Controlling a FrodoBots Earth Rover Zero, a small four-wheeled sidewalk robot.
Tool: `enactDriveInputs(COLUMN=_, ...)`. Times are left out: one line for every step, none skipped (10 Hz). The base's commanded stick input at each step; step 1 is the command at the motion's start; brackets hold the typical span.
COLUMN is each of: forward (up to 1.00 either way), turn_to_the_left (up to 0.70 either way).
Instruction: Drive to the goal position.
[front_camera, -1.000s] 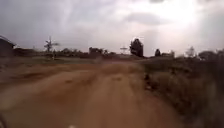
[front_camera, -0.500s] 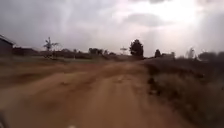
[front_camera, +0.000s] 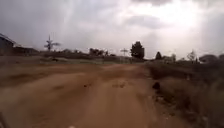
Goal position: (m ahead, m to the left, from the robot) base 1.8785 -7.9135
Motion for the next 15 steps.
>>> enactDriveInputs(forward=0.50, turn_to_the_left=0.00)
enactDriveInputs(forward=0.50, turn_to_the_left=0.00)
enactDriveInputs(forward=0.50, turn_to_the_left=0.00)
enactDriveInputs(forward=0.50, turn_to_the_left=0.00)
enactDriveInputs(forward=0.50, turn_to_the_left=0.00)
enactDriveInputs(forward=0.50, turn_to_the_left=0.00)
enactDriveInputs(forward=0.50, turn_to_the_left=0.00)
enactDriveInputs(forward=0.50, turn_to_the_left=0.00)
enactDriveInputs(forward=0.50, turn_to_the_left=0.00)
enactDriveInputs(forward=0.50, turn_to_the_left=0.00)
enactDriveInputs(forward=0.50, turn_to_the_left=0.00)
enactDriveInputs(forward=0.50, turn_to_the_left=0.00)
enactDriveInputs(forward=0.50, turn_to_the_left=0.00)
enactDriveInputs(forward=0.50, turn_to_the_left=0.00)
enactDriveInputs(forward=0.50, turn_to_the_left=0.00)
